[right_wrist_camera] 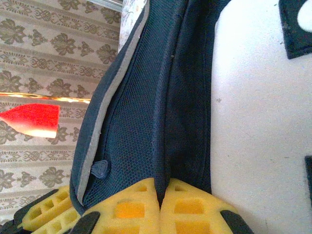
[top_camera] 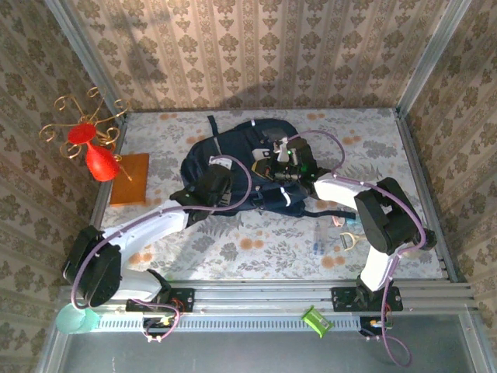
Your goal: Pack the student bag
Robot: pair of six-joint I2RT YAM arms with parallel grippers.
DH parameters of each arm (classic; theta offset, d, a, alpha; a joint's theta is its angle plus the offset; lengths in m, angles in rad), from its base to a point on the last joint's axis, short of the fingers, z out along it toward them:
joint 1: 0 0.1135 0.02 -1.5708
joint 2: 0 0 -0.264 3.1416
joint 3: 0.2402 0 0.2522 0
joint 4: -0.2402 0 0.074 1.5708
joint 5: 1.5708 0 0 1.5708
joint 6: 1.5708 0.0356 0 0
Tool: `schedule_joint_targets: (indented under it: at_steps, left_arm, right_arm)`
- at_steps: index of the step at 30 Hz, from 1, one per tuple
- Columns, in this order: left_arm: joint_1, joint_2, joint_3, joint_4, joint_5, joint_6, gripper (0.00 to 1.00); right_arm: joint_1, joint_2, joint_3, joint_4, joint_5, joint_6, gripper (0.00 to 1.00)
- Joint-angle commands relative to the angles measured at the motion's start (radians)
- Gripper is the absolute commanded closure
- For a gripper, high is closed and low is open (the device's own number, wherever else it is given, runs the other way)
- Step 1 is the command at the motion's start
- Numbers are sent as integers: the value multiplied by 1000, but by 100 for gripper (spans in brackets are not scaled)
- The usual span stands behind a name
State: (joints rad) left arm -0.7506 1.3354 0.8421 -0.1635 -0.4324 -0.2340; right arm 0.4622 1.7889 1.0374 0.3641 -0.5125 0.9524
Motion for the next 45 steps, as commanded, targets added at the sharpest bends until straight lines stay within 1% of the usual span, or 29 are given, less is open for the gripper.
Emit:
schedule_joint_targets:
  at_steps: [1, 4, 8, 14, 16, 19, 21, 25, 27, 31, 36, 40, 43, 45]
  left_arm:
    - [60, -46, -23, 2, -23, 21, 100]
    - [78, -63, -36, 12, 29, 38, 100]
    - [119, -90, -60, 12, 132, 46, 100]
    - [155, -153, -108, -30, 240, 23, 100]
    - [160, -179, -131, -41, 235, 9, 100]
    - [182, -198, -156, -67, 187, -6, 100]
    - [198, -202, -158, -85, 174, -9, 100]
    - [209, -206, -162, -86, 175, 13, 100]
    - [211, -207, -164, -69, 194, 22, 100]
    - [212, -201, -170, -25, 266, 30, 100]
    - [202, -206, -184, -1, 342, 12, 100]
    - [174, -204, -197, 18, 395, -16, 100]
    - [157, -189, -211, 63, 427, -26, 100]
    - [152, -178, -219, 92, 458, -36, 100]
  right_arm:
    - [-10, 6, 36, -44, -61, -64, 100]
    - [-16, 11, 55, -90, -61, -104, 100]
    - [-26, 14, 85, -173, -62, -177, 100]
    - [-51, 21, 168, -375, -46, -347, 100]
    - [-65, 30, 195, -431, -51, -393, 100]
    - [-88, 39, 212, -470, -83, -436, 100]
    - [-99, 43, 221, -494, -99, -464, 100]
    - [-119, 43, 231, -523, -118, -498, 100]
    - [-121, 44, 233, -519, -129, -504, 100]
    - [-121, 59, 248, -519, -152, -512, 100]
    - [-126, 119, 325, -613, -116, -549, 100]
    - [-126, 165, 394, -666, -93, -559, 93]
    - [-124, 192, 458, -712, -90, -571, 84]
    - [-124, 199, 500, -761, -60, -591, 75]
